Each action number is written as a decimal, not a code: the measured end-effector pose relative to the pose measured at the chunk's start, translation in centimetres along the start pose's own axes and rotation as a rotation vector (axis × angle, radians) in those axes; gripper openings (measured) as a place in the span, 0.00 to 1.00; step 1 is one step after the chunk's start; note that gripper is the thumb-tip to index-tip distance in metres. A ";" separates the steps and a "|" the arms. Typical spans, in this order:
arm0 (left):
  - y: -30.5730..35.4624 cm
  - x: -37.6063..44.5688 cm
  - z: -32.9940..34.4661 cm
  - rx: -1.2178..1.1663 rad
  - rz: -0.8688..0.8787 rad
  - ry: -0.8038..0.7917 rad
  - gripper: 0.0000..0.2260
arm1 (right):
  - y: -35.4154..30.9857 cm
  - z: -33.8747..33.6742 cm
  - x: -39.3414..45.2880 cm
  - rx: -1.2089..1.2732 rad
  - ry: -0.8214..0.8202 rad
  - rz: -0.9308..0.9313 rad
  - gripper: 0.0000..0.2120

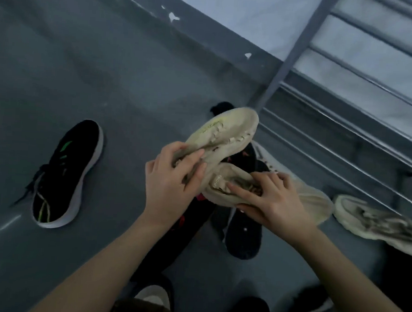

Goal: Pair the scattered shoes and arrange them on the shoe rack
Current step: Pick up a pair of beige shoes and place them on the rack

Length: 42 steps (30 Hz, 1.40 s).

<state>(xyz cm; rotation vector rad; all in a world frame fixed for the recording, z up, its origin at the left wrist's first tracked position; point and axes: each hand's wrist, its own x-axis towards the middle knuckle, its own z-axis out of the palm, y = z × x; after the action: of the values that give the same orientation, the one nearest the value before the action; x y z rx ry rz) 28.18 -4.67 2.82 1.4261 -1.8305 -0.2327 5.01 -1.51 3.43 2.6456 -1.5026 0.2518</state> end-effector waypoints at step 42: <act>13.0 -4.7 17.3 0.379 0.289 -0.765 0.31 | -0.9 6.9 -17.3 0.378 -0.316 1.648 0.33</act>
<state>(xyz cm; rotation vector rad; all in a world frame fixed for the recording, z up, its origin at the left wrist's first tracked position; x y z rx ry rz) 7.24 -1.35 -3.53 1.3948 -2.8014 -0.3243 -2.22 12.44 -6.59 0.8498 -3.5287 0.1775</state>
